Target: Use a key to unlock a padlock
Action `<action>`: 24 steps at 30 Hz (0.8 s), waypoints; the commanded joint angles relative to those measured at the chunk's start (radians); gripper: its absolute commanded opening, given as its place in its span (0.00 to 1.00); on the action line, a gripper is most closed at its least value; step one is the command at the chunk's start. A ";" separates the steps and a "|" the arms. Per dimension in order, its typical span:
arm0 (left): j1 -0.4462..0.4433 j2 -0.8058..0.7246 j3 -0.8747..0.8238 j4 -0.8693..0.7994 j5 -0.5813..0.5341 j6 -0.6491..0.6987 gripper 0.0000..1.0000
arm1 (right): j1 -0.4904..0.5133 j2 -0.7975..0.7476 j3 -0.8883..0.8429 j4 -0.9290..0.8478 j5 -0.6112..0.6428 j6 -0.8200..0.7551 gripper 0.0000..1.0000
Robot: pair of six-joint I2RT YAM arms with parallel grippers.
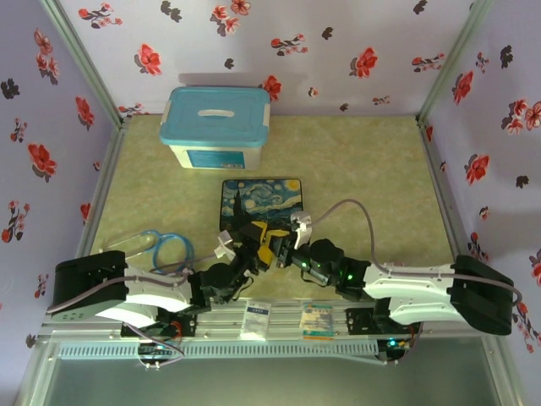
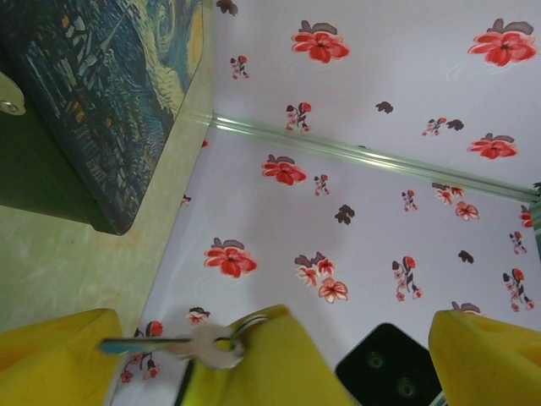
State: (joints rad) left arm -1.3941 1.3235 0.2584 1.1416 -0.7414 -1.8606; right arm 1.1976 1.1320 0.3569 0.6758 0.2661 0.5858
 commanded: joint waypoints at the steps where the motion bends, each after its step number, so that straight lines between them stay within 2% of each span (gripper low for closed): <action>1: -0.007 -0.034 -0.031 0.030 -0.044 0.008 0.87 | 0.017 0.013 -0.002 0.100 0.022 -0.009 0.00; 5: -0.007 -0.086 -0.050 -0.004 -0.062 0.036 0.78 | 0.029 0.014 -0.005 0.069 0.025 -0.019 0.00; 8: -0.008 -0.124 -0.051 -0.050 -0.063 0.058 0.75 | 0.041 0.008 -0.010 0.060 0.033 -0.025 0.00; 15: -0.007 -0.245 -0.052 -0.194 -0.095 0.082 0.65 | 0.052 0.009 -0.014 0.074 0.024 -0.043 0.00; 18: -0.007 -0.300 -0.042 -0.310 -0.101 0.064 0.58 | 0.052 0.015 -0.007 0.066 0.021 -0.050 0.00; 24: -0.007 -0.359 -0.050 -0.424 -0.089 0.056 0.58 | 0.053 0.009 0.002 0.074 0.016 -0.048 0.00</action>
State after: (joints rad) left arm -1.3945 0.9909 0.2131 0.8154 -0.8001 -1.8225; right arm 1.2438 1.1446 0.3546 0.7296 0.2737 0.5564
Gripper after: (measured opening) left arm 0.584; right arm 0.065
